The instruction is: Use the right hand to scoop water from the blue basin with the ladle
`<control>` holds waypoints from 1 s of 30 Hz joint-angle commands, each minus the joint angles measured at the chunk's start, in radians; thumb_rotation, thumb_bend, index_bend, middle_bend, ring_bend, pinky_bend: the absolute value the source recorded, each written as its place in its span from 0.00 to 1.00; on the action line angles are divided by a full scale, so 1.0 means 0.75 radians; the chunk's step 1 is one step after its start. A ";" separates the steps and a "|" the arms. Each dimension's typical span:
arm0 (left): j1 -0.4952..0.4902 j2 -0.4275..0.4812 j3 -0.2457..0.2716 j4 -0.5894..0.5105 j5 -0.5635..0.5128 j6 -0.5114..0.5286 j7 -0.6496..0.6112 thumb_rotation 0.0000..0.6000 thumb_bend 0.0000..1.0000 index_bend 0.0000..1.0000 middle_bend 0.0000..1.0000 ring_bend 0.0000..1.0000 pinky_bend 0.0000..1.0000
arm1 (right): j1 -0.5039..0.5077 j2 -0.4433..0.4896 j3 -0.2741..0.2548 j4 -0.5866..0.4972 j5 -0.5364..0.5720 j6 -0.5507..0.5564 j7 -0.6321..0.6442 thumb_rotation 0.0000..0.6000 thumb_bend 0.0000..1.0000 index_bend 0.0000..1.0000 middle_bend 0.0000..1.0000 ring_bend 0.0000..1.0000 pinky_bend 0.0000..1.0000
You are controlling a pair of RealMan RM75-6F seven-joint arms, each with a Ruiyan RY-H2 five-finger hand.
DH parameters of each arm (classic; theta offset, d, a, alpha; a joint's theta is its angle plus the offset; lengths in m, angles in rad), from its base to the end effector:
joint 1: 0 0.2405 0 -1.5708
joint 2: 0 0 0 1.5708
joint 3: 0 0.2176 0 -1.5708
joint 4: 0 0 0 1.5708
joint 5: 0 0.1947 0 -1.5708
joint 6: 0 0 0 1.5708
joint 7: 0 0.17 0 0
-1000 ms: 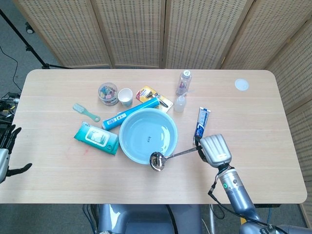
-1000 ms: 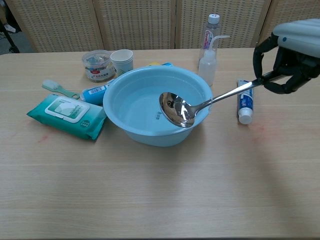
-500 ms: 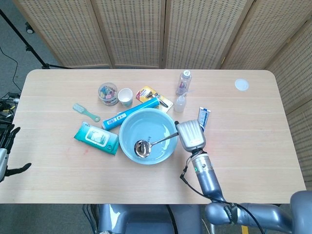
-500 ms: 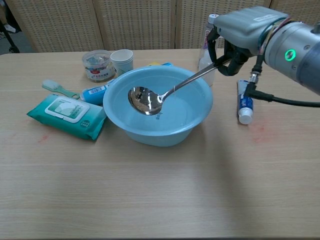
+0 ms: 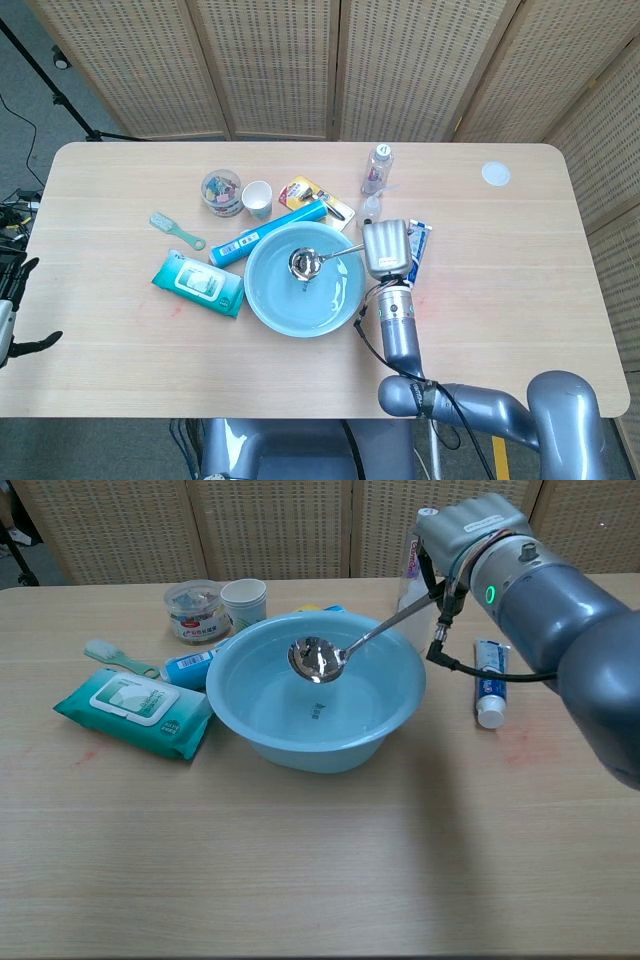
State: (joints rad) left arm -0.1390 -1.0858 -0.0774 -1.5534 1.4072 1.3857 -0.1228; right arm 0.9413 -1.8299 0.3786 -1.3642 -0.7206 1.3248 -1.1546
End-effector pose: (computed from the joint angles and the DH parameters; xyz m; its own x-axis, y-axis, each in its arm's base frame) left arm -0.2907 0.2242 0.1689 0.3505 0.0360 0.9359 0.9349 0.0463 -0.3519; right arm -0.0545 -0.3756 -0.0046 0.7430 0.0056 0.6693 -0.6675 -0.0679 0.7415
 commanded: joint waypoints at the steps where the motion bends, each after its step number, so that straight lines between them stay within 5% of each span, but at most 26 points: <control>1: -0.003 -0.001 -0.001 0.002 -0.005 -0.007 0.002 1.00 0.00 0.00 0.00 0.00 0.03 | 0.001 -0.037 -0.079 0.086 -0.119 -0.012 0.091 1.00 0.96 0.82 0.89 0.93 1.00; 19: -0.012 -0.010 -0.010 0.010 -0.037 -0.032 0.012 1.00 0.00 0.00 0.00 0.00 0.03 | -0.004 -0.202 -0.237 0.613 -0.525 -0.074 0.419 1.00 0.98 0.82 0.89 0.93 1.00; 30: -0.013 -0.012 -0.010 0.012 -0.034 -0.030 0.015 1.00 0.00 0.00 0.00 0.00 0.03 | -0.031 -0.169 -0.258 0.577 -0.537 -0.164 0.304 1.00 0.98 0.82 0.89 0.93 1.00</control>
State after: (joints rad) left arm -0.1486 -1.0950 -0.0847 -1.5444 1.3814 1.3635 -0.1116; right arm 0.9239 -1.9661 0.1845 -0.9130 -1.1310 1.2143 -0.9066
